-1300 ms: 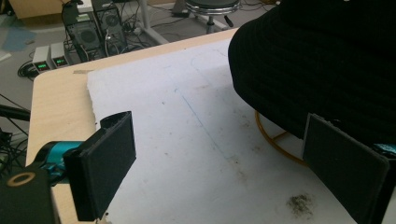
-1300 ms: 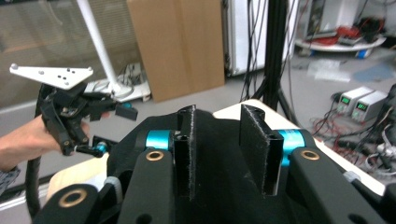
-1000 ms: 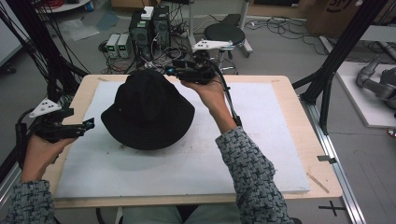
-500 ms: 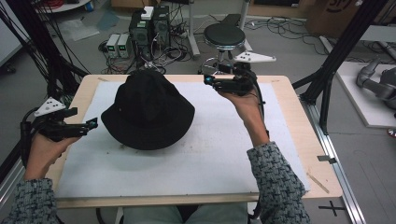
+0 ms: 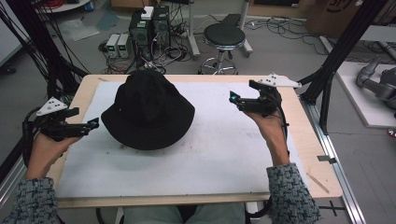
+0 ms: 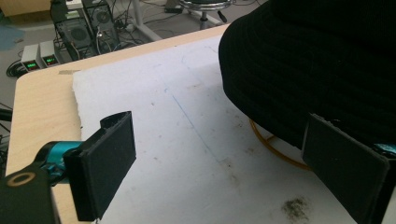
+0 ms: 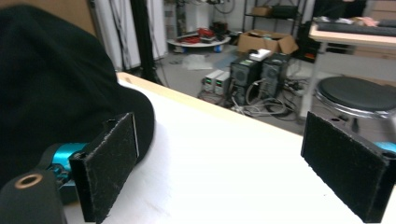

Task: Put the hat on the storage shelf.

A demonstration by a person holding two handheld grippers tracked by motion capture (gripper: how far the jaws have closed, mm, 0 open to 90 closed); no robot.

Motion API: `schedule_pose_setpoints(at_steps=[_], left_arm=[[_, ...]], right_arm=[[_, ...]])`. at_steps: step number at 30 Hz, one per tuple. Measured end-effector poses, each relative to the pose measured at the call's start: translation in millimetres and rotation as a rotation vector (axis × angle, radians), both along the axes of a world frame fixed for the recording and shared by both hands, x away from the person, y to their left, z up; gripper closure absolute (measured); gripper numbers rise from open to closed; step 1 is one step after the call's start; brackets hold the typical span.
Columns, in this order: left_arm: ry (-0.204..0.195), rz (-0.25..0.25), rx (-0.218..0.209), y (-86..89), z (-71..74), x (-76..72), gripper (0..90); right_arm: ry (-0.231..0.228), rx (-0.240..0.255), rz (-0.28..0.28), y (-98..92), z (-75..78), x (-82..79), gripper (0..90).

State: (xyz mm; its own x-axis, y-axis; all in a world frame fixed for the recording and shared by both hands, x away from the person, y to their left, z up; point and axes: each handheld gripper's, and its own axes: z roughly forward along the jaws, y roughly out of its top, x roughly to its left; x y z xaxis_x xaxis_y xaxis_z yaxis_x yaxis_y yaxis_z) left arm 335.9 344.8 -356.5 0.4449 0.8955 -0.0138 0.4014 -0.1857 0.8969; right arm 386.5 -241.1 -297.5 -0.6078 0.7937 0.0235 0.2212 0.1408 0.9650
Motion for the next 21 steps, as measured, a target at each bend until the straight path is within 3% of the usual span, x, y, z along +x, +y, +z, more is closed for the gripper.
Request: schedule_pose_setpoints(at_steps=[10,16,17,18,19,21], left_arm=[[0.003,-0.006,-0.004,-1.8,-0.2,2.1,10.3],[-0.001,-0.011,-0.003,-2.9,1.3,4.2,10.3],[-0.006,-0.013,-0.004,-2.8,1.9,4.8,10.3],[-0.006,-0.013,-0.004,-2.8,1.9,4.8,10.3],[-0.005,-0.013,-0.006,-2.5,1.7,5.4,10.3],[-0.003,-0.014,-0.004,-2.6,1.5,5.5,10.3]], right_arm=[[0.058,0.019,-0.069,-33.8,-34.7,-17.1,10.8],[0.09,-0.003,-0.106,-46.0,-48.2,-19.7,10.8],[0.118,-0.02,-0.116,-50.7,-53.6,-19.6,10.8],[0.118,-0.02,-0.116,-50.7,-53.6,-19.6,10.8],[0.167,-0.037,-0.135,-55.4,-57.5,-17.3,10.7],[0.189,-0.022,-0.141,-57.5,-58.8,-16.1,10.8]])
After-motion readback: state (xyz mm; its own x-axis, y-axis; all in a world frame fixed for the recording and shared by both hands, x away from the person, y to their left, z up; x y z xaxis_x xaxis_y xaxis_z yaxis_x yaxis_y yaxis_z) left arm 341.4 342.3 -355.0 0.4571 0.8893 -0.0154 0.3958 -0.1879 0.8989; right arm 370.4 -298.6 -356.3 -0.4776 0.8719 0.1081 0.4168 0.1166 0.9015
